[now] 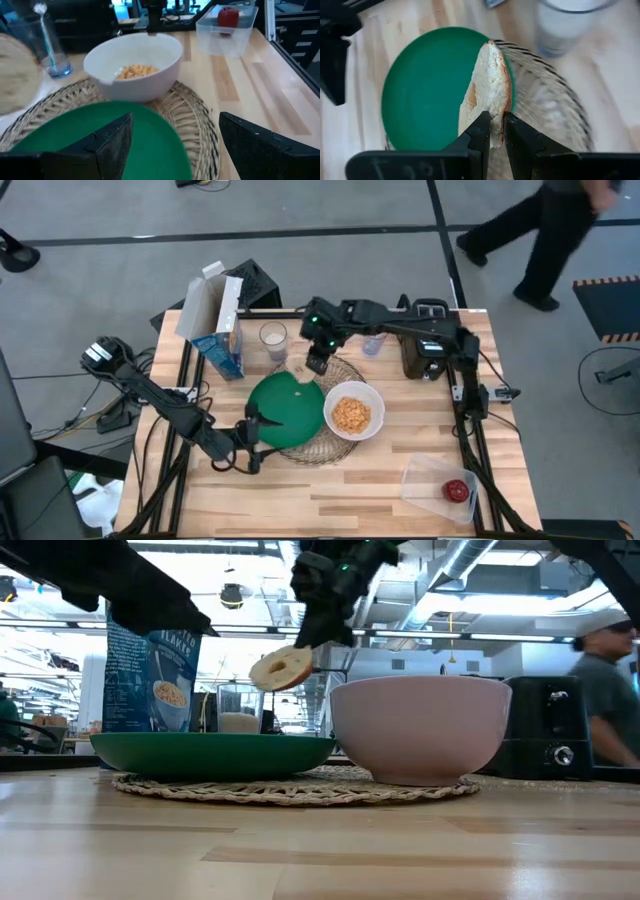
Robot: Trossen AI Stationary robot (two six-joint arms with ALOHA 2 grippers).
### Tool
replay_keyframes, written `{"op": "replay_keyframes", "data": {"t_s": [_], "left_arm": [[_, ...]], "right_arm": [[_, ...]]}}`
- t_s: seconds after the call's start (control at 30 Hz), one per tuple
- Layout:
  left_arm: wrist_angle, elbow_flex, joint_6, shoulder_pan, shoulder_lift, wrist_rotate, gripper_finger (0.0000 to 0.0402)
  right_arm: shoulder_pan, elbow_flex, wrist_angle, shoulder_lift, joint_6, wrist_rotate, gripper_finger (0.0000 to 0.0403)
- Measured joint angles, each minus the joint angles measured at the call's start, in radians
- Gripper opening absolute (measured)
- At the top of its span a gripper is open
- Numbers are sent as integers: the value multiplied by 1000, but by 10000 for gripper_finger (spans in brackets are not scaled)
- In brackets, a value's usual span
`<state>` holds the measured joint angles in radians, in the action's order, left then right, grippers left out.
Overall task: Arrange a breakfast setting
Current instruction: Put the bagel on the green plate
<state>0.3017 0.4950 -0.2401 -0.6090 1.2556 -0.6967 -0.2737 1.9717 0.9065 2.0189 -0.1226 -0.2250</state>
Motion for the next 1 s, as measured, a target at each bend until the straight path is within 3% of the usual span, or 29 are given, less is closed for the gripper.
{"op": "replay_keyframes", "data": {"t_s": [0.67, 1.0], "left_arm": [[3, -29, -37, 0, -33, 20, 281], [3, -29, -37, -1, -33, 19, 281]], "right_arm": [[71, 0, -207, 218, -8, -215, 78], [75, 0, -250, 273, -24, -230, 78]]}}
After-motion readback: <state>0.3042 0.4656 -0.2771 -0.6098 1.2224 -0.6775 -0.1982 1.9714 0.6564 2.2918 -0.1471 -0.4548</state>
